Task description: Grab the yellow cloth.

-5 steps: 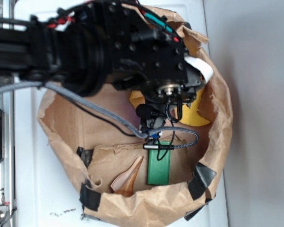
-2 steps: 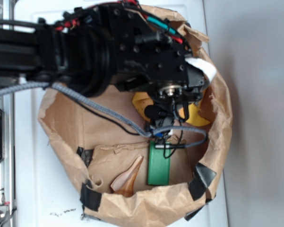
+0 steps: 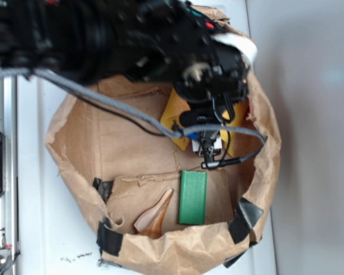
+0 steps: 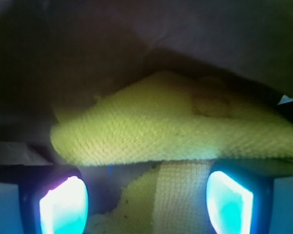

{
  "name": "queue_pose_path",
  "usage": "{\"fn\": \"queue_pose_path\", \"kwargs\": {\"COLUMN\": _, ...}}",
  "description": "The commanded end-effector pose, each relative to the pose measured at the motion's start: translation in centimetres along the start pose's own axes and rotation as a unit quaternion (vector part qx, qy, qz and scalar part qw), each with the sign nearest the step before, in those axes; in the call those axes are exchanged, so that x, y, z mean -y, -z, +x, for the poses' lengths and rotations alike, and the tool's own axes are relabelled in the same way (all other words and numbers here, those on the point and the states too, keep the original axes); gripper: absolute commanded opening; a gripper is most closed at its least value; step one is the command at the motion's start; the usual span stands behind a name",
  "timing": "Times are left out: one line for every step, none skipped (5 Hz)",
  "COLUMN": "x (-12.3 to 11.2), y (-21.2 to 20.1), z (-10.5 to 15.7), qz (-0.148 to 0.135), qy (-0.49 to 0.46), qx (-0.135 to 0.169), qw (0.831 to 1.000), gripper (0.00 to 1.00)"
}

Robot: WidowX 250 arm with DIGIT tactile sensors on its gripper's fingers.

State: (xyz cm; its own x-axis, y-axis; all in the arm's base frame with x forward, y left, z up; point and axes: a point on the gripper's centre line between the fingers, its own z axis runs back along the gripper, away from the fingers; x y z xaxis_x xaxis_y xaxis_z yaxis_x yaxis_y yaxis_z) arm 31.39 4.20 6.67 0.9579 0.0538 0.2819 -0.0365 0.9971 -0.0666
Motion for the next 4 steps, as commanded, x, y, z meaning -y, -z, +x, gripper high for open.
{"fn": "queue_pose_path", "kwargs": {"x": -0.8, "y": -2.4, "z": 1.7, "qz": 0.009, "qy": -0.019, "qx": 0.040, "qw": 0.999, "gripper": 1.00}}
{"fn": "queue_pose_path", "kwargs": {"x": -0.6, "y": -1.6, "z": 2.2, "qz": 0.010, "qy": -0.070, "qx": 0.044, "qw": 0.997, "gripper": 1.00}}
{"fn": "queue_pose_path", "kwargs": {"x": -0.3, "y": -0.7, "z": 2.6, "qz": -0.006, "qy": -0.134, "qx": 0.045, "qw": 0.990, "gripper": 1.00}}
{"fn": "queue_pose_path", "kwargs": {"x": 0.0, "y": 0.1, "z": 3.0, "qz": -0.004, "qy": -0.156, "qx": 0.032, "qw": 0.987, "gripper": 1.00}}
